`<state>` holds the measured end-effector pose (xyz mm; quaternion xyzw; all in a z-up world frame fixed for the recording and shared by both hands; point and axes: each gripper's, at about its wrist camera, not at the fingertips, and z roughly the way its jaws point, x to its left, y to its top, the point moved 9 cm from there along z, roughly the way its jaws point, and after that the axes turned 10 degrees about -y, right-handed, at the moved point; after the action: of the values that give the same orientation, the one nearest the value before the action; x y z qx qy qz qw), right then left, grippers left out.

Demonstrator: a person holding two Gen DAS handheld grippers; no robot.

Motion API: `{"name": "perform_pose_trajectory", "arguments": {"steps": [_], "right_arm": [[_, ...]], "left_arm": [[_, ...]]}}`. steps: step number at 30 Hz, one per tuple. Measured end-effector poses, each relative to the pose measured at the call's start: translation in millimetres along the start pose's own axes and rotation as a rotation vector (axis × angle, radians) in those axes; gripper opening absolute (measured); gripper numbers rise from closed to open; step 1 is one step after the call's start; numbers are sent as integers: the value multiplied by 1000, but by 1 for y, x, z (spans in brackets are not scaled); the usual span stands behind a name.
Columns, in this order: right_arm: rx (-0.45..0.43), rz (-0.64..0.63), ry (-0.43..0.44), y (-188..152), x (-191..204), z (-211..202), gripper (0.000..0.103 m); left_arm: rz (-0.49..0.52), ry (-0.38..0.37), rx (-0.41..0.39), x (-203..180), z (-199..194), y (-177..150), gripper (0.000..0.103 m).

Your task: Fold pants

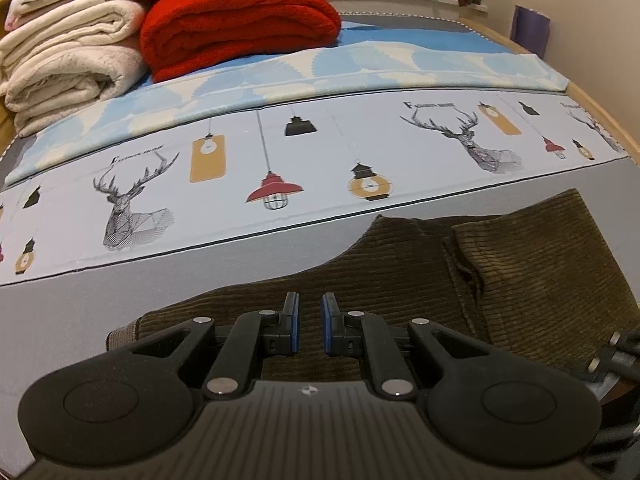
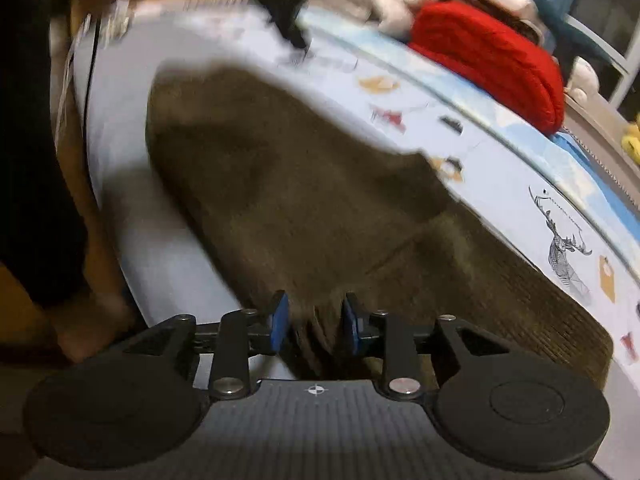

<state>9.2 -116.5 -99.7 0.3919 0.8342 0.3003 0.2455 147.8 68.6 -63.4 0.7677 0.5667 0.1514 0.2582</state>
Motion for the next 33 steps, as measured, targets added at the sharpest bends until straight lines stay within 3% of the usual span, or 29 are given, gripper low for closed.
{"name": "perform_pose_trajectory", "arguments": {"steps": [2, 4, 7, 9, 12, 15, 18, 23, 26, 29, 33], "right_arm": [[-23, 132, -26, 10, -23, -4, 37], [16, 229, -48, 6, -37, 4, 37], [212, 169, 34, -23, -16, 36, 36], [198, 121, 43, -17, -9, 38, 38], [114, 263, 64, 20, -29, 33, 38], [72, 392, -14, 46, -67, 46, 38], [85, 478, -110, 57, -103, 73, 38], [287, 471, -165, 33, -111, 147, 38], [271, 483, -198, 47, -114, 164, 49], [276, 507, -222, 53, -112, 163, 45], [189, 557, -292, 60, -121, 146, 44]], "left_arm": [[7, 4, 6, -1, 3, 1, 13], [7, 4, 9, -1, 5, 1, 14], [9, 5, 12, 0, 6, 1, 14], [6, 5, 12, 2, 5, 0, 14], [-3, 10, 11, 7, 2, -3, 15], [-16, 19, 8, 16, -1, -5, 15], [-35, 29, 7, 25, -4, -8, 15], [-84, 51, 3, 50, -12, -13, 15], [-132, 72, 0, 74, -17, -17, 15], [-163, 89, 1, 93, -22, -21, 15], [-192, 101, -4, 109, -30, -27, 15]]}}
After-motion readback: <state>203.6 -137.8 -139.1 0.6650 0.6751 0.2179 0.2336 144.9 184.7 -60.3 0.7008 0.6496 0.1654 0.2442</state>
